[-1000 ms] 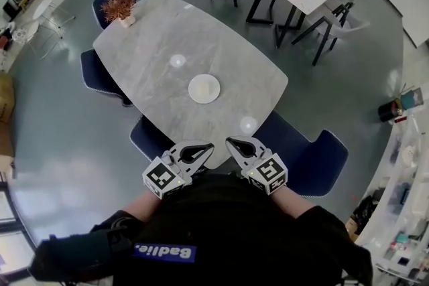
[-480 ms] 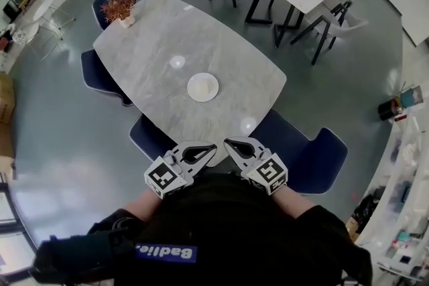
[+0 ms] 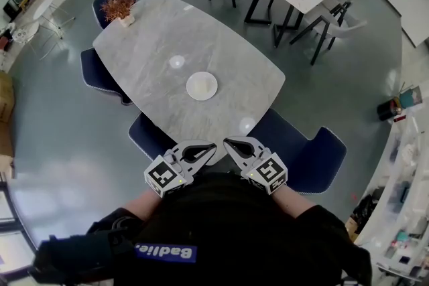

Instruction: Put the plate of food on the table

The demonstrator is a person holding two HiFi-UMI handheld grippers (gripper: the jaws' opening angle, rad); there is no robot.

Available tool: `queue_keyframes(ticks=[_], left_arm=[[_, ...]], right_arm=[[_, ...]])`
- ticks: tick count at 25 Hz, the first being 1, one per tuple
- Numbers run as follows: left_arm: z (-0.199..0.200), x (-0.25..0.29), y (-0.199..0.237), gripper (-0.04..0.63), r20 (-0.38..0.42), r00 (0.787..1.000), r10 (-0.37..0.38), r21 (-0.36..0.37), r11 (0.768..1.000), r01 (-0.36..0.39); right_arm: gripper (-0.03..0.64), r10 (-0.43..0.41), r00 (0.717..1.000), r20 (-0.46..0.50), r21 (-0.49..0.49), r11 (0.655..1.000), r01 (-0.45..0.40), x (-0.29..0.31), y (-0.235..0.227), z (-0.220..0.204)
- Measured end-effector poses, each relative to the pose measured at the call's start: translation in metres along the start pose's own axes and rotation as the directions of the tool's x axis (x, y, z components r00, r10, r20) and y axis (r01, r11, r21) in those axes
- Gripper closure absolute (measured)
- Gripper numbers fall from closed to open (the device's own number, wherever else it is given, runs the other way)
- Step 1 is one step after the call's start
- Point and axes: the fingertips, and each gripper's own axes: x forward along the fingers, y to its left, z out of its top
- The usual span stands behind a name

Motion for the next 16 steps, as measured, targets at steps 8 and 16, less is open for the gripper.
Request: queue_keyframes(ticks=[8, 16], left_arm=[[-0.0012, -0.0006, -0.0032, 0.588, 0.007, 1.000, 0.003, -0.012, 1.000, -0.003], [0.0000, -0.0035, -0.0041, 0.588, 0.010, 1.000, 0.005, -0.014, 1.000, -0.005]], right_arm=[[0.607, -0.003, 1.000, 0.001, 0.003, 1.000, 0.003, -0.0028, 0.0019, -0.0018], [0.607, -0.004, 1.000, -0.001, 0.001, 1.000, 0.004, -0.0030, 0.0031, -0.0016]])
